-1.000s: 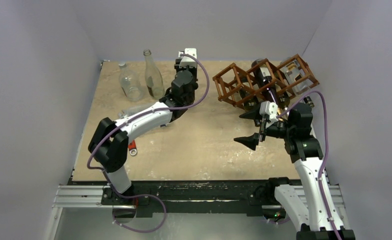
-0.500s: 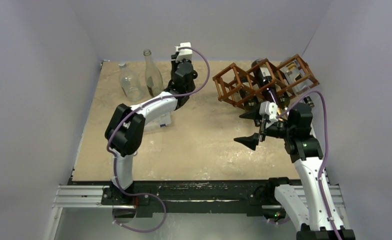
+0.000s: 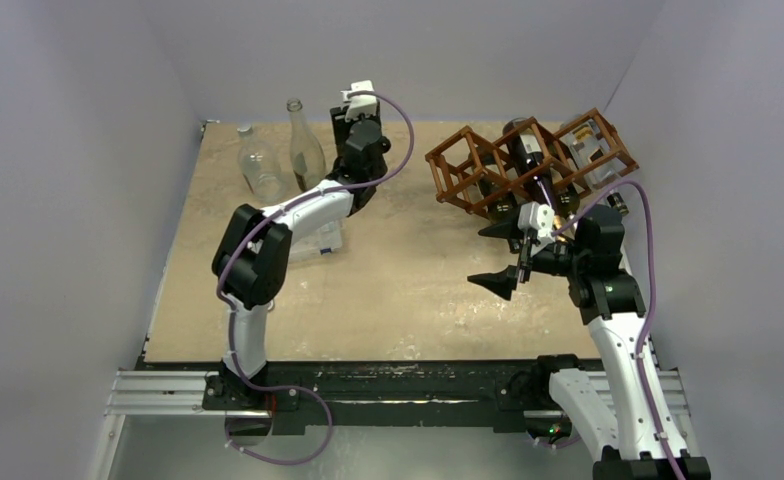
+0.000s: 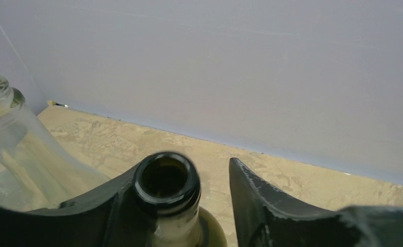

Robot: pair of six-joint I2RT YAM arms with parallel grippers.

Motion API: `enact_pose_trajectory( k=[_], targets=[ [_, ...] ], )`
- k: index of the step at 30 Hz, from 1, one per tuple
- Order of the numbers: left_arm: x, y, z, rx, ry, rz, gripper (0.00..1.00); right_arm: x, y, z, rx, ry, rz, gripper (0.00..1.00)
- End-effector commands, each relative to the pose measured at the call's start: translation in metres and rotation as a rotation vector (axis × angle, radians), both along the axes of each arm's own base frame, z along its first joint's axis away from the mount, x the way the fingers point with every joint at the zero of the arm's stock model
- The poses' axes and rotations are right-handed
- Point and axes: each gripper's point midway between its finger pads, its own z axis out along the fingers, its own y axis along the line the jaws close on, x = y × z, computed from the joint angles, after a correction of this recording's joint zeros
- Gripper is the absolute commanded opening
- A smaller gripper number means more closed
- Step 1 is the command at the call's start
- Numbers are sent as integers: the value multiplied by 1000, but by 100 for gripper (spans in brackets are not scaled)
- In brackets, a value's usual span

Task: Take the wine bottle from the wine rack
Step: Place the wine bottle at the center of the board.

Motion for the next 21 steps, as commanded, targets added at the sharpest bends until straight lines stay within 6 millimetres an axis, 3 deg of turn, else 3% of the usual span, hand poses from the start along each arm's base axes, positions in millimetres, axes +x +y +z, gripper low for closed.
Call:
enact_pose_trajectory(
  k=[1,7,11,21],
  targets=[
    [-7,7,44,-102,-108,1,56,3,-2,-2,-10,-2,-12,99],
    [-21,11,63,-137,-113,-39,75,4,-2,-4,-15,-1,-20,99],
    [-35,13,78,-157,-95,-69,99,5,-3,-5,-19,0,-23,99],
    [-98,11,105,-224,33,-294,100,4,-4,-7,-36,-23,-24,99]
  ],
)
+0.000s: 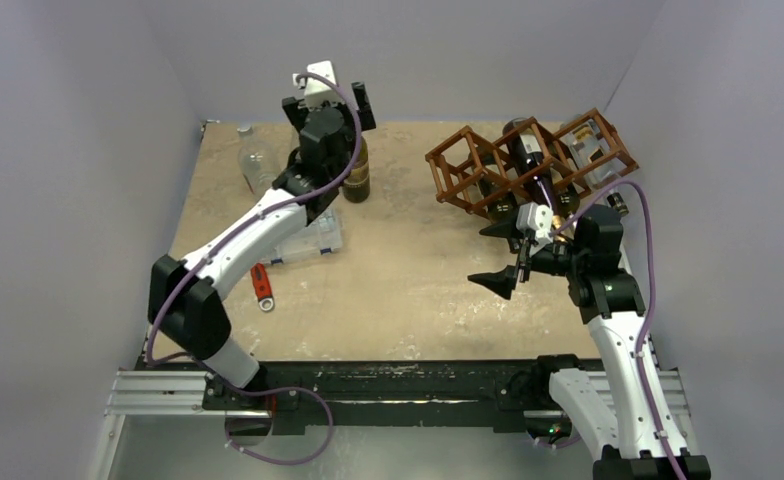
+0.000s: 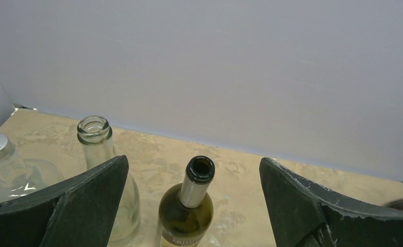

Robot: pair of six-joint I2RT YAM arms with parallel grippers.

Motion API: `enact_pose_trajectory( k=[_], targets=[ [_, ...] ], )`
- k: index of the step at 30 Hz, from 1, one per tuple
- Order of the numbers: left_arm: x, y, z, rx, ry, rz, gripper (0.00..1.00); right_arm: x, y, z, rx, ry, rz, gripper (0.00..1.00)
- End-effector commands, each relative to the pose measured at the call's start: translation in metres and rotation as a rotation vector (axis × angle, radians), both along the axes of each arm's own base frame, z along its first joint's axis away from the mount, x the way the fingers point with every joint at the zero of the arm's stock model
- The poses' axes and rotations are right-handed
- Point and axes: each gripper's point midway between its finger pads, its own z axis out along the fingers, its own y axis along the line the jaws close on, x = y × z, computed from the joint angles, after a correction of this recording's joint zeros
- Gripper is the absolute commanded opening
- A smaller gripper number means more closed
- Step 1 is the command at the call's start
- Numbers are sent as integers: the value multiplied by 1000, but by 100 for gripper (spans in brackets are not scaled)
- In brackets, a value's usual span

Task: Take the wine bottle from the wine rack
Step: Place the wine bottle at the center of the board, then pick up the wine bottle from the wine rack.

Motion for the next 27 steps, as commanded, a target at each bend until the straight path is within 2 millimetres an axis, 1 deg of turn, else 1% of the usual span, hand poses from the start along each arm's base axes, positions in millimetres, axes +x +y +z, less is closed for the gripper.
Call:
enact_pose_trajectory(
  k=[1,5,8,11,14,15,18,23,24,27],
  targets=[
    [-39,-5,15,-29,59,-175,100,1,-2,-3,-18,-16,-11,99],
    [-74,-4,19,14,123,-292,100,1,-3,-4,-23,-22,-17,99],
    [-102,-12,35,55,103,-443,100,2,-4,-6,-28,-20,-24,99],
    [-136,-21,51,86,65,-596,100,3,-5,-6,-33,-26,-34,99],
    [-167,-24,51,77,78,-703,100,4,-6,-7,-37,-29,-42,99],
    [-177,-26,47,70,85,-744,100,5,-7,-8,-39,-30,-46,99],
    [-202,-24,33,48,117,-803,100,8,-10,-8,-42,-32,-60,99],
    [-234,-13,-3,79,177,-853,100,13,-16,-11,-50,-37,-98,99],
    [-239,-11,-13,88,190,-860,100,18,-23,-11,-54,-36,-132,99],
    [-254,-3,-40,115,213,-876,100,25,-30,-10,-58,-25,-181,99]
  ],
)
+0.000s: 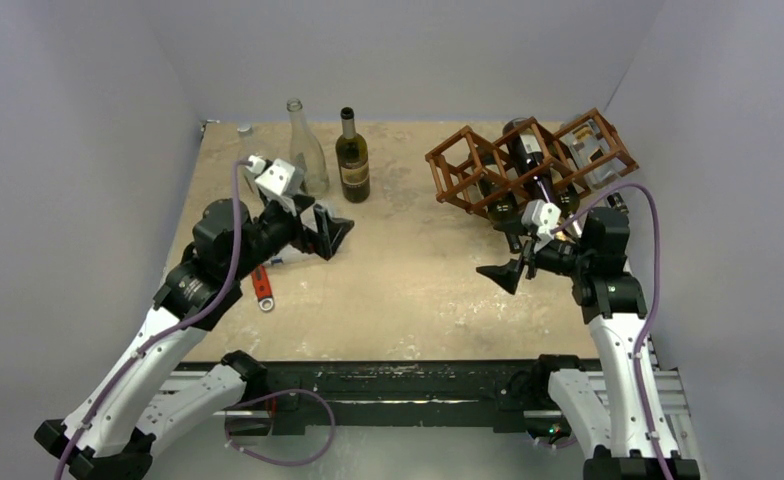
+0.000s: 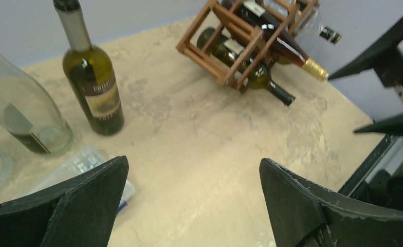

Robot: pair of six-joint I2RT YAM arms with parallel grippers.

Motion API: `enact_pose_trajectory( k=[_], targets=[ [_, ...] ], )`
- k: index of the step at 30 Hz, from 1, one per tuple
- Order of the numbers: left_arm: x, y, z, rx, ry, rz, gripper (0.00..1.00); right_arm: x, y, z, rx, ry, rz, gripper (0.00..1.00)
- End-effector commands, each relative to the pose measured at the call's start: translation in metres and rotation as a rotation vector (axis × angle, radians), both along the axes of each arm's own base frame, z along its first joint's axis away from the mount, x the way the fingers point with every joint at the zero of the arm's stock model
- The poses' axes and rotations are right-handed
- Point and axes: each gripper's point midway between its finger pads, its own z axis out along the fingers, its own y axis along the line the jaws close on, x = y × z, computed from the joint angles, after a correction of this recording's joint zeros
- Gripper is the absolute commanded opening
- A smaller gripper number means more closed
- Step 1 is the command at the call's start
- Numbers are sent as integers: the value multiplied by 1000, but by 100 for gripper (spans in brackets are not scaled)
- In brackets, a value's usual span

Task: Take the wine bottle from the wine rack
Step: Pick up the wine bottle from the wine rack.

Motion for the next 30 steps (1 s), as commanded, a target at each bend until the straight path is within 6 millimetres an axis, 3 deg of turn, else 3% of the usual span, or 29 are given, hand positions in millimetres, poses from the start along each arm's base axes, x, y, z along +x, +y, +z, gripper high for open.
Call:
enact_pose_trajectory(
  k=[1,7,14,23,30],
  targets=[
    [-25,6,-41,63,34,-68,100,13,-13,2,-15,-9,-86,99],
    [-40,13,-73,92,36,-93,100,20,-20,16,-28,68,-129,99],
    [-58,13,-85,76,67,-137,100,42,-49,33,-26,84,-256,99],
    [-69,18,-79,57,15,-148,100,91,-134,57,-100,76,-724,99],
    [-73,16,-78,47,8,-167,100,125,-218,53,-303,71,-1043,99]
  ],
)
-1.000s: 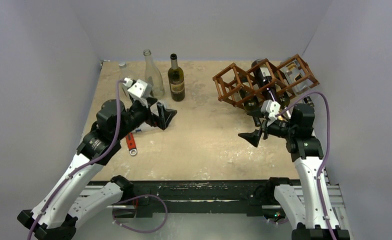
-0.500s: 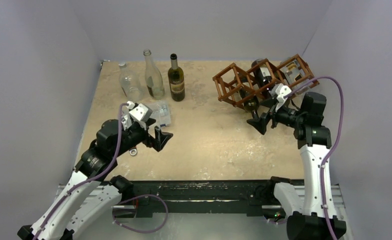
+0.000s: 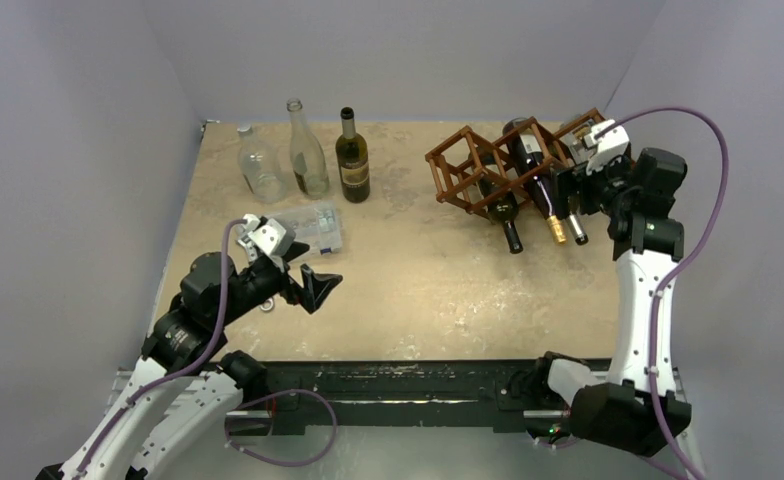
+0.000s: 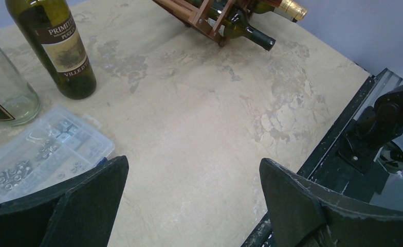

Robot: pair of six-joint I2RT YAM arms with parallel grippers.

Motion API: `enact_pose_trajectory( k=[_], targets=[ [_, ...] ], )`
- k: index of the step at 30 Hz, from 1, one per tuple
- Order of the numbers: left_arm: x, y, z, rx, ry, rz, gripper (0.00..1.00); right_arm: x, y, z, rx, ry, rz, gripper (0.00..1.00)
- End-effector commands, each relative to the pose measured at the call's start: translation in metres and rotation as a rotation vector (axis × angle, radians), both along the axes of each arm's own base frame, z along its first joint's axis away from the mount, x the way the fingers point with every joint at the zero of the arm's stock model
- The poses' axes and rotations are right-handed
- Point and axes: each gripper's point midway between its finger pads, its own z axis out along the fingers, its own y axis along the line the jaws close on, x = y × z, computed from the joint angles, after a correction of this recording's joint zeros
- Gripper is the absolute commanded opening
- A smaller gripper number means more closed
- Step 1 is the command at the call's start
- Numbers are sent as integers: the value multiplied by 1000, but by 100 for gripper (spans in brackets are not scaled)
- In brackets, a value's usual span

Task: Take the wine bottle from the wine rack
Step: Pick up the wine bottle from the wine rack.

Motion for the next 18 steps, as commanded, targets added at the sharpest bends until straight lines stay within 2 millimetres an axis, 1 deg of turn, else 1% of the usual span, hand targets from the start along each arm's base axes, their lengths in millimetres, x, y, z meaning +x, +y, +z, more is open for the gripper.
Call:
enact_pose_trajectory(
  k=[1,2,5,8,13,18],
  targets=[
    [-3,-2,6,-15,-30,-23,100,20,-69,9,-175,5,-261,99],
    [-3,-2,7,-17,-33,-25,100,22,-79,6,-204,24,-286,99],
    [-4,-4,6,-19,-31,-33,100,33,-99,-5,-257,83,-328,99],
    [-4,-5,5,-18,-26,-37,100,43,-116,-23,-283,144,-353,99],
    [-3,-4,4,-14,-27,-34,100,55,-134,-55,-299,236,-369,99],
    [-3,-4,4,-14,-28,-34,100,64,-151,-81,-335,286,-391,99]
  ],
)
